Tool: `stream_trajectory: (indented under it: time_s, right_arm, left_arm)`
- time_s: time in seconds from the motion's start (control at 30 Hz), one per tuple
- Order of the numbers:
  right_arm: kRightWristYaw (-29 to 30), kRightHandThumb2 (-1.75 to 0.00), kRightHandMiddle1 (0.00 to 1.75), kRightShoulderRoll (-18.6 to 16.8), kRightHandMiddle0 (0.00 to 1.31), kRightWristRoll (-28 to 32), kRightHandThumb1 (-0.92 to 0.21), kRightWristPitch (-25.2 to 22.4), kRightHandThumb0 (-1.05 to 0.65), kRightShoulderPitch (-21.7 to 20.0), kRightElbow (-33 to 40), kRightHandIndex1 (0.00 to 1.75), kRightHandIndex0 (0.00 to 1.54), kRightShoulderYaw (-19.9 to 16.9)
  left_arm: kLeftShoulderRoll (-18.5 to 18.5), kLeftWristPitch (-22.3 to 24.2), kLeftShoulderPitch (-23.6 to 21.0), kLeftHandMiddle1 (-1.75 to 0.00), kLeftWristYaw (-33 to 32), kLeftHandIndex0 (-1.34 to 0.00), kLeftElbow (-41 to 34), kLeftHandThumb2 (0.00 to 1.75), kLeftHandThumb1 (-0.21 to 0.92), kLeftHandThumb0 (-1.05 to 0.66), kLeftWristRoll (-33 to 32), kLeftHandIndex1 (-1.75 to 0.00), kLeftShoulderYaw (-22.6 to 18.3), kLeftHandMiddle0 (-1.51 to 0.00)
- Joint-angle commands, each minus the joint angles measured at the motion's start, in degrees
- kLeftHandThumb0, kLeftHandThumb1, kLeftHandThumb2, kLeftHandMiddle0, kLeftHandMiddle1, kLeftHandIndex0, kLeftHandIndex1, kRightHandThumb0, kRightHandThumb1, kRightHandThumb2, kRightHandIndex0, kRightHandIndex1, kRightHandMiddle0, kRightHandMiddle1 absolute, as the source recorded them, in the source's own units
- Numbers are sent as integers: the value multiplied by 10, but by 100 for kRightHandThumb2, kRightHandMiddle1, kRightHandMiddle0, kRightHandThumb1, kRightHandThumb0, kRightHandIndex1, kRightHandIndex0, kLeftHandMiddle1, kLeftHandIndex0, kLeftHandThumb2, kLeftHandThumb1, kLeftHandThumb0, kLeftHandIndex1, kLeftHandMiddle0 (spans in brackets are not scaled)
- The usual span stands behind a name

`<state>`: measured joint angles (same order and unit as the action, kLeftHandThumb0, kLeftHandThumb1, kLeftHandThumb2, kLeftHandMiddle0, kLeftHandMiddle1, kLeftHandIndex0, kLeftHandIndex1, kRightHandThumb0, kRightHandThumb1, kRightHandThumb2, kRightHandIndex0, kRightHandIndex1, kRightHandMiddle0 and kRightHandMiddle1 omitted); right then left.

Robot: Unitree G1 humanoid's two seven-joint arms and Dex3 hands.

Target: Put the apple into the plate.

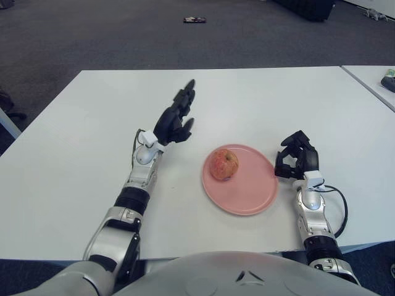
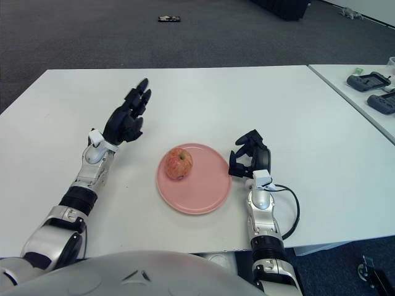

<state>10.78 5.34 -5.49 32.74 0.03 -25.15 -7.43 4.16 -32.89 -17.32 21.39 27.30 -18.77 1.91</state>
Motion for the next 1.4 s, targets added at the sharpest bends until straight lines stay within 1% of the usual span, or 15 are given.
stream_trajectory:
  time_s: [0.0, 0.03, 0.07, 0.1, 0.13, 0.17, 0.27, 0.4, 0.5, 0.57, 0.67, 0.73, 0.93, 1.1, 1.37]
  right_arm:
    - [6, -158, 173, -11, 55, -5, -10, 9, -1, 10, -31, 175, 78, 5]
    - [9, -158, 173, -15, 55, -5, -10, 12, -1, 7, -35, 175, 78, 7]
    - [12, -158, 173, -19, 55, -7, -9, 16, -1, 4, -40, 175, 78, 9]
    - [14, -158, 173, -22, 55, -8, -10, 18, -1, 2, -44, 175, 78, 11]
    - [21, -158, 173, -30, 55, -13, -10, 21, -1, -1, -45, 175, 78, 16]
    - [26, -158, 173, -35, 55, -16, -10, 23, -1, -3, -45, 175, 78, 19]
    - [36, -158, 174, -44, 54, -23, -10, 26, -1, -5, -43, 175, 78, 26]
    - [30, -153, 174, -42, 50, -18, -15, 37, -1, -13, -60, 175, 74, 32]
    - [32, -150, 175, -44, 48, -19, -17, 40, -1, -19, -71, 175, 72, 38]
    - [32, -150, 175, -47, 48, -21, -17, 38, -1, -23, -75, 175, 72, 43]
    - [35, -152, 175, -51, 49, -26, -16, 35, -1, -27, -80, 175, 74, 50]
    - [37, -153, 175, -52, 49, -29, -15, 34, -1, -28, -82, 175, 74, 53]
    - [47, -157, 175, -65, 52, -50, -11, 18, -1, -26, -71, 175, 77, 75]
    - [40, -160, 174, -67, 55, -53, -9, 4, -1, -22, -62, 175, 79, 88]
    - [34, -161, 171, -70, 57, -53, -7, -26, -1, -19, -51, 175, 81, 102]
  left_arm:
    - [-21, -1, 16, -75, -16, 0, 16, 79, 92, -89, -21, -93, -38, -11]
    - [-26, -13, 17, -87, -32, 0, 30, 79, 92, -87, -12, -111, -49, -13]
    - [-30, -27, 16, -106, -52, -6, 53, 80, 92, -84, 0, -131, -61, -17]
    - [-32, -37, 14, -122, -65, -10, 68, 82, 92, -82, 10, -146, -69, -20]
    - [-33, -47, 13, -128, -86, -12, 86, 83, 92, -81, 25, -151, -76, -21]
    - [-34, -53, 11, -138, -98, -16, 97, 84, 92, -79, 35, -160, -81, -23]
    - [-39, -63, 7, -153, -120, -21, 118, 86, 92, -77, 54, -170, -90, -25]
    - [-56, -61, 10, -164, -159, -30, 133, 88, 92, -72, 68, -174, -103, -27]
    - [-70, -62, 14, -169, -171, -36, 141, 88, 92, -67, 67, -174, -111, -29]
    - [-82, -57, 18, -170, -175, -34, 142, 83, 83, -53, 54, -174, -120, -33]
    - [-89, -52, 19, -173, -180, -31, 144, 78, 78, -42, 48, -175, -129, -36]
    - [-91, -50, 19, -174, -182, -30, 146, 77, 77, -40, 49, -175, -133, -38]
    - [-96, -48, 22, -175, -191, -29, 157, 75, 76, -38, 51, -175, -147, -43]
    - [-93, -55, 19, -175, -192, -29, 179, 74, 77, -37, 57, -175, -154, -48]
    - [-91, -68, 17, -175, -190, -28, 204, 73, 77, -37, 63, -175, -159, -50]
